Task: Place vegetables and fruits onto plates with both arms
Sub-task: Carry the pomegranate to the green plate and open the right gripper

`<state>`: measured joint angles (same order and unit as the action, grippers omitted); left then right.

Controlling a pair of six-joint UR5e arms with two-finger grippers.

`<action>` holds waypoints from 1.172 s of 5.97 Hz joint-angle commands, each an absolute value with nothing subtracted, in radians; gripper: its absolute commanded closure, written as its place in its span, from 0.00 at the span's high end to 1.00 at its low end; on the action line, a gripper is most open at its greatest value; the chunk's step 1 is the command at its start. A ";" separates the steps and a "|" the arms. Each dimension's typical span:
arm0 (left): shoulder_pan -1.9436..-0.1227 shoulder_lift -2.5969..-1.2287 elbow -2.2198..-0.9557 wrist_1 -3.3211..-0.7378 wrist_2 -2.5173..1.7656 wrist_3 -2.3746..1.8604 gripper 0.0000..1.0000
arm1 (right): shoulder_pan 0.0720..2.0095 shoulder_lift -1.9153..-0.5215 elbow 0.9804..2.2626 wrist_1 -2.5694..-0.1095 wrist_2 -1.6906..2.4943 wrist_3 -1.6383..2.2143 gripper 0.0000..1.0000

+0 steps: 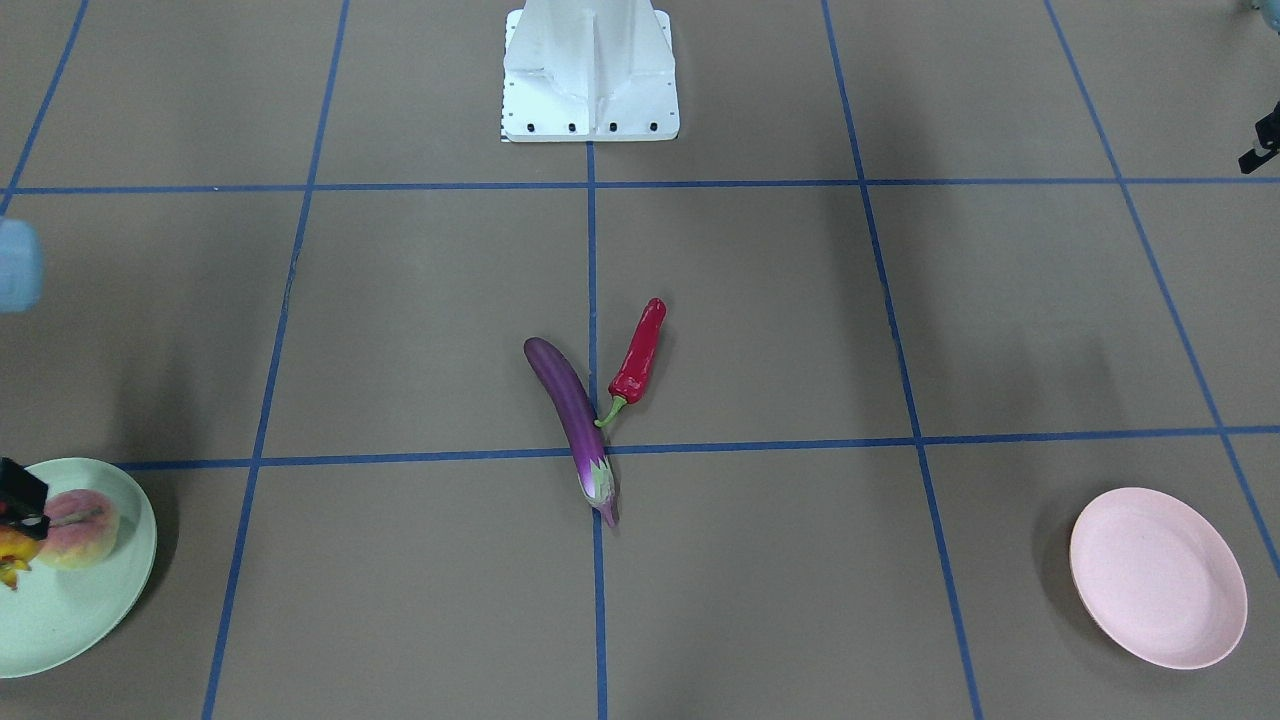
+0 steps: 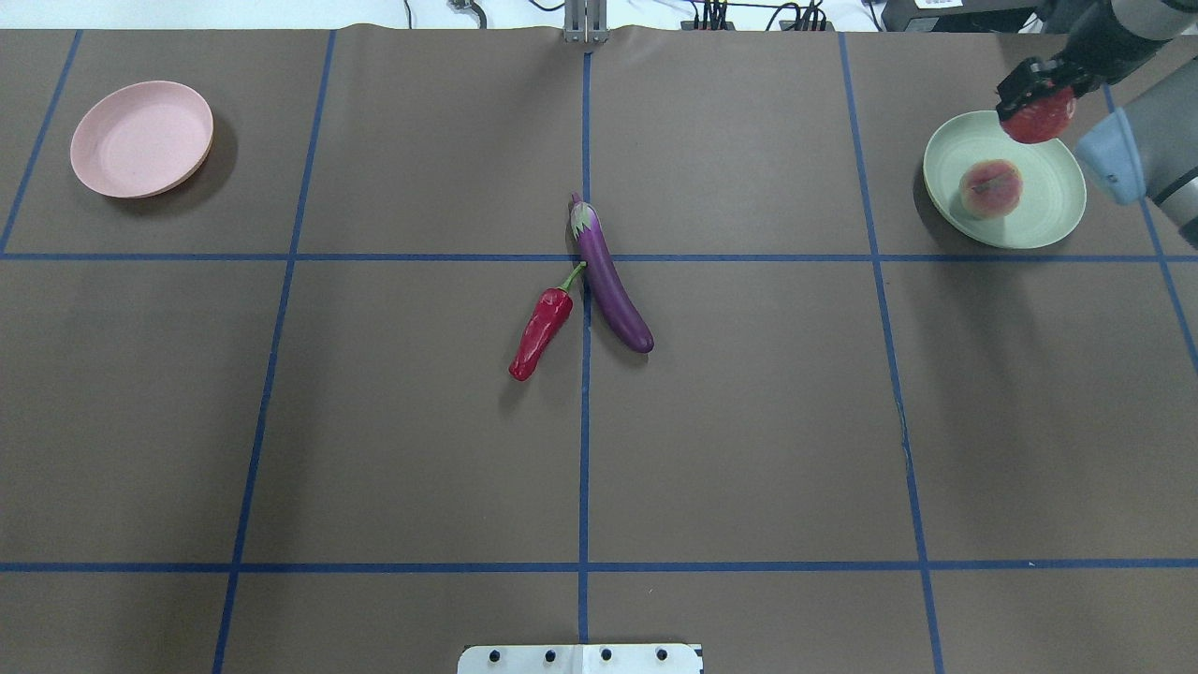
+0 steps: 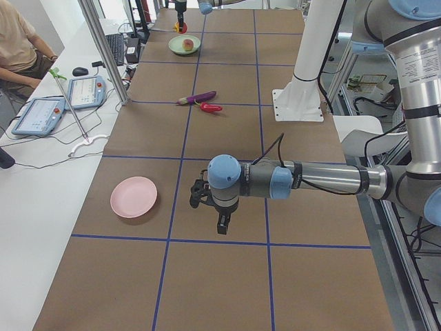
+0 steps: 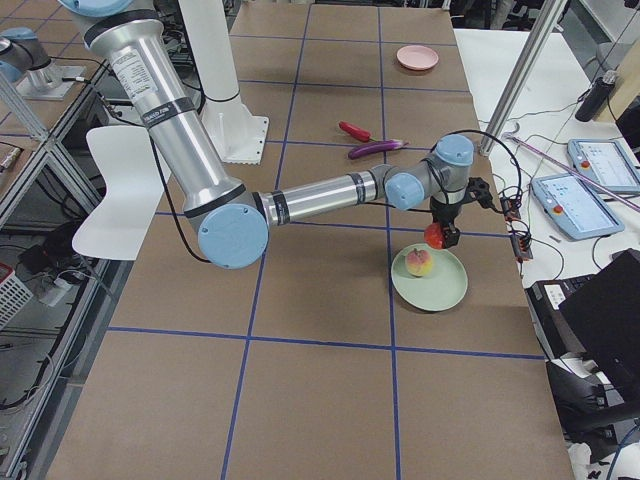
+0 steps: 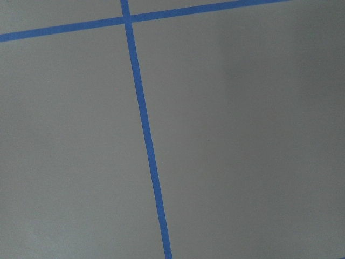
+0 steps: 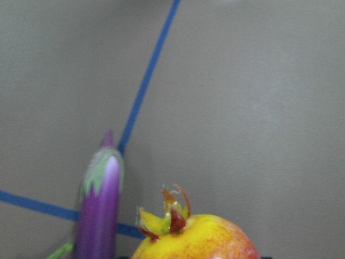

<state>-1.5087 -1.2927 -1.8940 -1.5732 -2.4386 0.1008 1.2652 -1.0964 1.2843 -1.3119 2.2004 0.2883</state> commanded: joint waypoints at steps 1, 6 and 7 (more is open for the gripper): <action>-1.508 -1.293 -1.893 -1.591 -2.447 0.100 1.00 | 1.292 -1.101 1.048 -1.078 2.226 0.230 0.00; -1.506 -1.295 -1.898 -1.592 -2.466 0.100 1.00 | 1.253 -1.097 0.985 -0.954 2.240 0.321 1.00; -1.506 -1.313 -1.899 -1.592 -2.468 0.094 1.00 | 1.282 -1.100 1.035 -0.994 2.294 0.319 1.00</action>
